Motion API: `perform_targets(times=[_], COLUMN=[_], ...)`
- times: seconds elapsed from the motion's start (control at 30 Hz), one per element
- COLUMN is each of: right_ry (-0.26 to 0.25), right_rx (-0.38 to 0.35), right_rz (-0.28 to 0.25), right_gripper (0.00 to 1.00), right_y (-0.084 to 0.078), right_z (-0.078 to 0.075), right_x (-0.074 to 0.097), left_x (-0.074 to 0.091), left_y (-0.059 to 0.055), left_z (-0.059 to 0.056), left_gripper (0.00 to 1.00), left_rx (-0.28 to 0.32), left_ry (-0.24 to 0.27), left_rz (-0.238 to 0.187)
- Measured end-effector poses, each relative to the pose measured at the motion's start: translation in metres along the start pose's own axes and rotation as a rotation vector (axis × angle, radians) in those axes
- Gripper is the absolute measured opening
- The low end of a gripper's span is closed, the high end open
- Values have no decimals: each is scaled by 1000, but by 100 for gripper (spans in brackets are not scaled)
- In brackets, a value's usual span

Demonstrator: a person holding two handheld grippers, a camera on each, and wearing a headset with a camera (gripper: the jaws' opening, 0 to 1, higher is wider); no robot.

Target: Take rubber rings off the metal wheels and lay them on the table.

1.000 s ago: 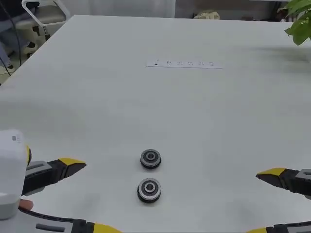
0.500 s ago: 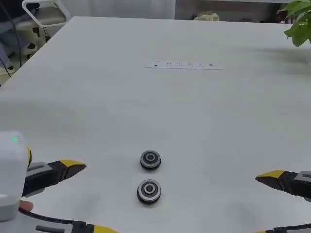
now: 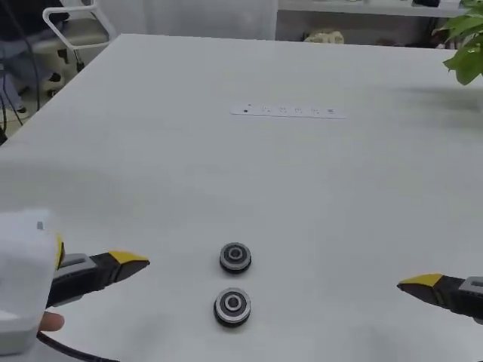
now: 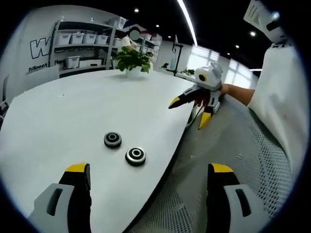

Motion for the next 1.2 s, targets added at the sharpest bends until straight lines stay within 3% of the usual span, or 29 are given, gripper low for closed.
perform_targets(times=[0.13, 0.43, 0.73, 0.93, 1.2], right_ry=[11, -18, -22, 21, 78], right_rx=[-8, 11, 59, 141, 249], right_rz=[-17, -32, -74, -104, -120], right_gripper=[82, 82, 80, 75, 71], right_y=[5, 13, 42, 63, 88], right_z=[2, -3, -8, 1, 12], right_x=[1, 4, -6, -23, -41], left_x=[1, 0, 0, -3, -5], left_y=[6, 20, 39, 51, 62], left_z=[1, 3, 10, 7, 11], left_gripper=[99, 99, 99, 98, 96], left_rx=[-21, -81, -128, -165, -201], left_ry=[3, -5, 5, -18, -7], left_rz=[-11, -10, -26, -48, -59])
Point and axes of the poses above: the centre of the closed fingertips' face, and the gripper's own axes: x roughly backward along the fingers, z roughly to its left, y roughly out of its top, the point moved 5 cm from there along x, roughly backward along the fingers, and after that the axes turned 8 degrees about -y, right-handed, at the moved point
